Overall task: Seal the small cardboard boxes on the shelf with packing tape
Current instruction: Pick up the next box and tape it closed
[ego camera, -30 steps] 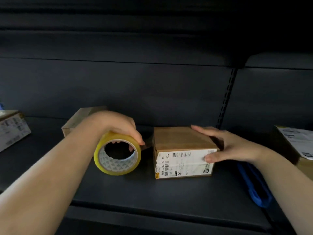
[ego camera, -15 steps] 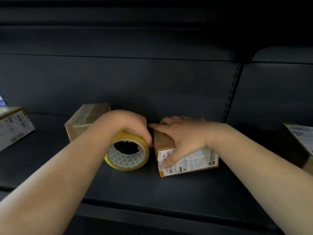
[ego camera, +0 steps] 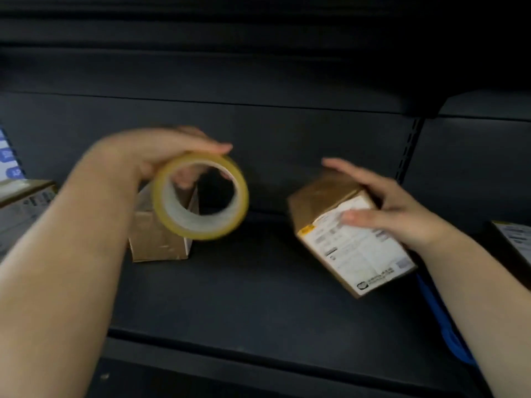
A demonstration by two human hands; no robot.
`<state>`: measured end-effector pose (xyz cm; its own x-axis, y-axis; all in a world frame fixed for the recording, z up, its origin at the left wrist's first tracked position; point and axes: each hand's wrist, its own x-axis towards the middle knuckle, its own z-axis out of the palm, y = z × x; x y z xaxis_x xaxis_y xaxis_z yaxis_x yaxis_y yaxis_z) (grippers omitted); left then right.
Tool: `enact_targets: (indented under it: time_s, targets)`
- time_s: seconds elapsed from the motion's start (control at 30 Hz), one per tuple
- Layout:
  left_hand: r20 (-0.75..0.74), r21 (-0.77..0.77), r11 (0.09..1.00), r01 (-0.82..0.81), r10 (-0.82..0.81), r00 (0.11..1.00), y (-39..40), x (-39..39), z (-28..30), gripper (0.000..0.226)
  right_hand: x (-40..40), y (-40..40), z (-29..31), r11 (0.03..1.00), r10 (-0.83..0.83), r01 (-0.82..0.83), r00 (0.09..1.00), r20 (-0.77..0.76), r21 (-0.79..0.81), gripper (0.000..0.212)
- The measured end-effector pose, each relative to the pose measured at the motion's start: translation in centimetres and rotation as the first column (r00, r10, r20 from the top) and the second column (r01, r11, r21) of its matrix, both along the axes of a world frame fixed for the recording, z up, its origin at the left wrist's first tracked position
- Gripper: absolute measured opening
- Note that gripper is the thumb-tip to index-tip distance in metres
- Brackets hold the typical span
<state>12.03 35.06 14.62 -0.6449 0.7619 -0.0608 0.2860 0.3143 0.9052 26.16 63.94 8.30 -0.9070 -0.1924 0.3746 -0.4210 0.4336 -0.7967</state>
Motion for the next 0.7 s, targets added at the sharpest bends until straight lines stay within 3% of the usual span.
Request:
enact_targets:
  time_s: [0.07,0.13,0.23,0.37,0.47,0.53,0.63,0.7]
  targets:
    - [-0.11,-0.106,0.985,-0.137,0.125,0.986,-0.7,0.0,1.1,0.038,0.9,1.1,-0.1,0.989,0.022,-0.023,1.0,-0.013,-0.143,0.08]
    - [-0.187,-0.203,0.969,-0.139,0.1,0.977,-0.9,0.3,1.0,0.037,1.2,1.3,-0.7,0.979,0.048,-0.05,0.999,-0.012,-0.199,0.076]
    - [-0.144,-0.239,0.963,-0.125,0.092,0.985,-0.5,0.7,-0.3,0.031,1.3,1.0,-1.5,0.958,0.047,-0.057,0.998,-0.043,-0.28,0.07]
    - [-0.13,-0.288,0.956,-0.051,0.014,0.991,-0.3,0.6,-2.0,0.047,1.4,0.8,-2.2,0.942,0.041,-0.061,0.997,-0.067,-0.329,0.065]
    - [-0.125,-0.33,0.944,0.024,-0.068,0.99,0.6,1.1,-2.8,0.032,1.2,0.5,-3.3,0.915,0.057,-0.085,0.995,-0.083,-0.395,0.06]
    - [-0.155,-0.404,0.915,0.002,-0.071,0.985,1.3,1.3,-3.4,0.033,1.1,0.3,-4.3,0.899,0.058,-0.082,0.996,-0.069,-0.43,0.057]
    - [-0.194,-0.549,0.835,-0.042,-0.079,0.978,2.9,1.5,-4.7,0.05,1.3,0.4,-4.8,0.917,0.033,-0.041,0.999,-0.028,-0.397,0.057]
    - [-0.198,-0.626,0.778,-0.044,-0.104,0.975,4.6,2.0,-5.5,0.045,1.7,0.8,-3.8,0.958,0.015,-0.005,0.999,0.03,-0.285,0.058]
